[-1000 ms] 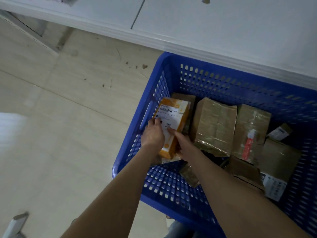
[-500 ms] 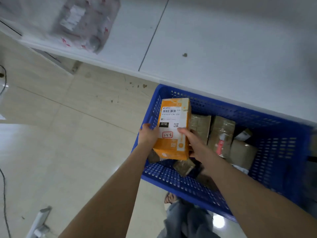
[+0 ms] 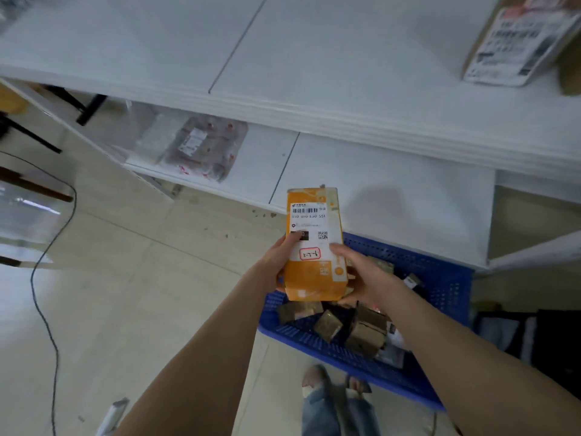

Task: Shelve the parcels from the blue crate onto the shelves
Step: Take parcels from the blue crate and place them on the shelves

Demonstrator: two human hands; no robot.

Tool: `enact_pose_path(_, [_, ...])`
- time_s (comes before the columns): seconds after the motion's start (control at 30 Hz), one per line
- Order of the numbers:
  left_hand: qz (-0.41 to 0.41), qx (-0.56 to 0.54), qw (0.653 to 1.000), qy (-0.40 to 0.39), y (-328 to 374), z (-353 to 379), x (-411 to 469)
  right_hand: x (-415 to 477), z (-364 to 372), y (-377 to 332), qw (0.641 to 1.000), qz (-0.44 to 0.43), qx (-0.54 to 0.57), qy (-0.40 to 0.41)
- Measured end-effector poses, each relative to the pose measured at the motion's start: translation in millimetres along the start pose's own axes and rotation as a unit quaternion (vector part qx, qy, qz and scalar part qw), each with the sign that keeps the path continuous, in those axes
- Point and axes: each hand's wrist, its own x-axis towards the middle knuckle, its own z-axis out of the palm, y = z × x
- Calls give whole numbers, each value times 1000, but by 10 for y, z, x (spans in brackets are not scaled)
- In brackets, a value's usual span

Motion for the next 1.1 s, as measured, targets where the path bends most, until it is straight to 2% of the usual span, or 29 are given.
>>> enact_pose_path(0.27, [89, 48, 993, 57, 328, 36, -793, -795, 75, -419, 994, -66, -87, 23])
enact_pose_path(0.53, [106, 63, 990, 63, 438, -150, -1442, -1295, 282, -480, 992, -76, -98, -17])
enact_pose_path(0.83, [198, 46, 977, 61, 935, -443, -2031, -1830, 651, -803, 981, -188, -35, -18])
enact_pose_path(1.1, [308, 33, 948, 69, 1435, -444, -2454, -2296, 930, -1133, 958, -282, 7, 54])
